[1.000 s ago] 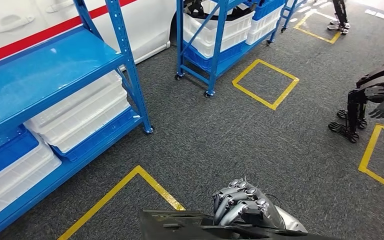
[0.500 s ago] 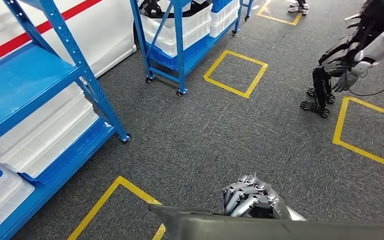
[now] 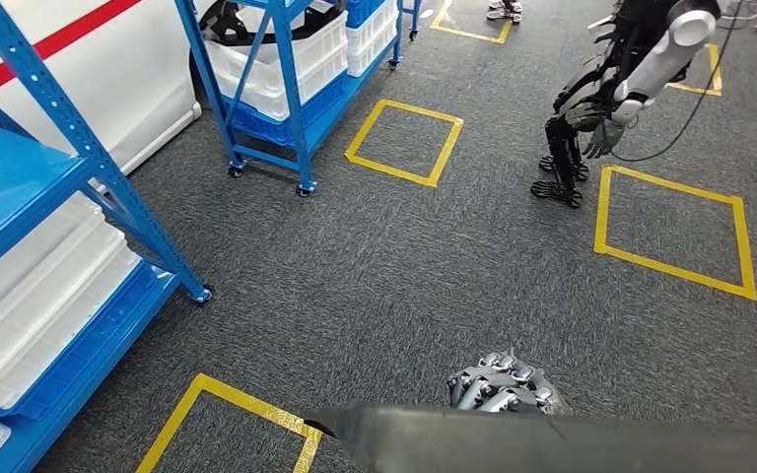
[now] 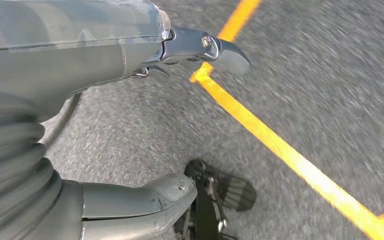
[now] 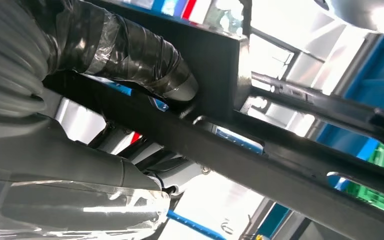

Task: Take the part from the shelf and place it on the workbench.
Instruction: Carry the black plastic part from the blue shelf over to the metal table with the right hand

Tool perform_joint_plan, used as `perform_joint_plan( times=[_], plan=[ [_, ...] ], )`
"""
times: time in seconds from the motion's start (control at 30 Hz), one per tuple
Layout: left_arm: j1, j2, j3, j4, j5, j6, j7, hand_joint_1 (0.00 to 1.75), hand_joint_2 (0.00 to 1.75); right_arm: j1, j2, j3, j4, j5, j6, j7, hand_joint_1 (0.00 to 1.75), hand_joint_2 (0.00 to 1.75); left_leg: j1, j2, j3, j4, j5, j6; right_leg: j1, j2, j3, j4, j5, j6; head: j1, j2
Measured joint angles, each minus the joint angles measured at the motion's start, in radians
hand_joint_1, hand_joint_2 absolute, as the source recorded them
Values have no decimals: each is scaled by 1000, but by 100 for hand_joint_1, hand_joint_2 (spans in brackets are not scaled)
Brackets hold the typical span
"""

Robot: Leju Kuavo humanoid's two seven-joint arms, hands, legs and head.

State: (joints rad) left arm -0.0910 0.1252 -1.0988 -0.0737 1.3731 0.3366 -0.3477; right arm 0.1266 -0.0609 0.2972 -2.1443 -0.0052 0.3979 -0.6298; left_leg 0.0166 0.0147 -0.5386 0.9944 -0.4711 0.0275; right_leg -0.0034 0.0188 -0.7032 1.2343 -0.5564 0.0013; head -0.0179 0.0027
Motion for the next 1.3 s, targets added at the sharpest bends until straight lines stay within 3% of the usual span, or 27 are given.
perform_joint_plan(
  times=[0.07, 0.1, 0.17, 0.23, 0.27, 0.33, 0.37, 0.43, 0.5, 0.53, 0.57, 0.6, 0.63, 0.7, 0.73, 0.8, 0.87, 0.93, 1.0, 1.07, 1.1, 1.13, 1.2, 1.27, 1.3],
  plan=[
    [0, -1, -1, 0, 0, -6, -15, 0, 175, -32, 7, 3, 6, -4, 16, 19, 175, 175, -2, 27, 1, 1, -3, 0, -9, -12, -44, 81, -17, 8, 0, 0],
    [-1, -1, -1, 0, 0, -7, -19, 0, 175, -51, 11, 7, 10, -8, 23, 26, 175, 175, -2, 39, 2, 1, -5, -2, -14, -16, -36, 65, 3, 11, 0, 0],
    [-6, -2, -2, 0, 0, -7, -23, 0, 175, -90, 20, 18, 19, -14, 35, 37, 175, 175, -1, 59, 8, 2, -10, -10, -19, -43, 30, -60, 67, 13, 0, 0],
    [-10, -2, -5, 0, 0, -8, -24, 0, 175, -117, 27, 32, 25, -16, 42, 40, 175, 175, -5, 74, 13, 6, -16, -21, -13, -72, 87, -168, 99, 5, 0, 0],
    [-12, -2, -8, 0, 0, -10, -25, 0, 175, -126, 29, 41, 27, -14, 42, 37, 175, 175, -6, 79, 15, 7, -19, -28, -9, -78, 95, -187, 98, -1, 0, 0],
    [-17, -1, -15, 0, 0, -15, -29, 0, 175, -137, 32, 57, 29, -4, 41, 25, 175, 175, -6, 92, 19, 5, -22, -41, -4, -59, 92, -189, 98, -14, 0, 0],
    [-20, 0, -18, 0, 0, -18, -33, 0, 175, -140, 33, 66, 29, 4, 39, 18, 175, 175, -3, 85, 20, 9, -28, -47, -5, -50, 93, -192, 100, -21, 0, 0],
    [-23, 1, -24, 0, 0, -24, -41, 0, 175, -150, 33, 81, 29, 16, 37, 10, 175, 175, 2, 43, -2, 64, -68, -55, -9, -33, 95, -198, 104, -36, 0, 0],
    [-22, 2, -30, 0, 0, -26, -44, 0, 175, -156, 34, 91, 31, 20, 37, 7, 175, 175, 4, 1, -65, 196, -135, -58, -7, -16, 94, -199, 105, -45, 0, 0],
    [-20, 2, -33, 0, 0, -27, -43, 0, 175, -158, 34, 95, 32, 20, 37, 6, 175, 175, 4, -6, -97, 261, -160, -58, -4, -6, 94, -198, 105, -47, 0, 0],
    [-19, 2, -35, 0, 0, -27, -41, 0, 175, -159, 34, 98, 34, 20, 37, 5, 175, 175, 4, -8, -120, 300, -165, -58, -2, 6, 94, -197, 104, -48, 0, 0],
    [-18, 2, -37, 0, 0, -27, -37, 0, 175, -160, 34, 100, 36, 20, 37, 3, 175, 175, 4, -9, -125, 300, -148, -56, -1, 19, 95, -196, 104, -48, 0, 0],
    [-19, 2, -39, 0, 0, -26, -32, 0, 175, -162, 34, 102, 37, 20, 37, 1, 175, 175, 4, -13, -111, 259, -114, -53, 0, 31, 96, -195, 104, -48, 0, 0],
    [-20, 5, -48, 0, 0, -22, -20, 0, 175, -170, 35, 106, 38, 21, 36, -3, 175, 175, 4, -44, -56, 120, -37, -45, 1, 55, 96, -190, 102, -45, 0, 0],
    [-21, 6, -53, 0, 0, -20, -15, 0, 175, -174, 36, 108, 38, 22, 35, -4, 175, 175, 4, -63, -33, 65, -17, -42, 1, 66, 93, -187, 102, -41, 0, 0],
    [-24, 9, -61, 0, 0, -16, -10, 0, 175, -178, 39, 113, 37, 25, 31, -5, 175, 175, 1, -83, -16, 24, -13, -38, -2, 84, 86, -185, 104, -30, 0, 0],
    [-29, 9, -72, 0, 1, -5, -7, 0, 175, -179, 41, 118, 35, 30, 25, -5, 175, 175, 0, -64, -10, 13, -7, -29, -7, 92, 84, -188, 108, -17, 0, 0],
    [-33, 9, -85, 0, 1, 11, -3, 0, 175, -180, 41, 120, 30, 33, 18, -6, 175, 175, 2, -41, -2, -2, 2, -16, -4, 55, 69, -157, 85, -9, 0, 0],
    [-32, 10, -91, 1, 1, 19, -5, 0, 175, -180, 41, 120, 27, 37, 11, -7, 175, 175, 1, -17, 1, -8, 4, -8, -3, 6, 16, -49, 26, -3, 0, 0],
    [-30, 10, -93, 1, 1, 18, -16, 0, 175, -178, 41, 121, 27, 45, 3, -9, 175, 175, -1, 7, 1, -8, 2, -6, -9, -7, -43, 66, -15, 3, 0, 0],
    [-31, 11, -93, 1, 1, 14, -24, 0, 175, -177, 40, 121, 27, 50, -1, -9, 175, 175, -1, 19, 2, -7, 0, -8, -12, -10, -51, 79, -9, 5, 0, 0],
    [-31, 11, -94, 1, 1, 10, -30, 0, 175, -176, 40, 121, 27, 55, -3, -10, 175, 175, -1, 30, 4, -7, -2, -10, -15, -15, -36, 51, 15, 7, 0, 0],
    [-32, 11, -94, 1, 1, 0, -41, 0, 175, -176, 39, 121, 27, 64, -4, -10, 175, 175, -1, 48, 11, -4, -10, -18, -17, -45, 37, -84, 75, 7, 0, 0],
    [-34, 11, -94, 1, 1, -10, -49, 0, 175, -178, 37, 121, 27, 73, -4, -10, 175, 175, -5, 62, 16, 0, -18, -30, -11, -69, 86, -176, 99, -2, 0, 0],
    [-35, 11, -94, 1, 1, -14, -52, 0, 175, -179, 35, 121, 28, 78, -4, -10, 175, 175, -6, 69, 18, 1, -21, -37, -6, -71, 90, -187, 96, -9, 0, 0]
  ],
)
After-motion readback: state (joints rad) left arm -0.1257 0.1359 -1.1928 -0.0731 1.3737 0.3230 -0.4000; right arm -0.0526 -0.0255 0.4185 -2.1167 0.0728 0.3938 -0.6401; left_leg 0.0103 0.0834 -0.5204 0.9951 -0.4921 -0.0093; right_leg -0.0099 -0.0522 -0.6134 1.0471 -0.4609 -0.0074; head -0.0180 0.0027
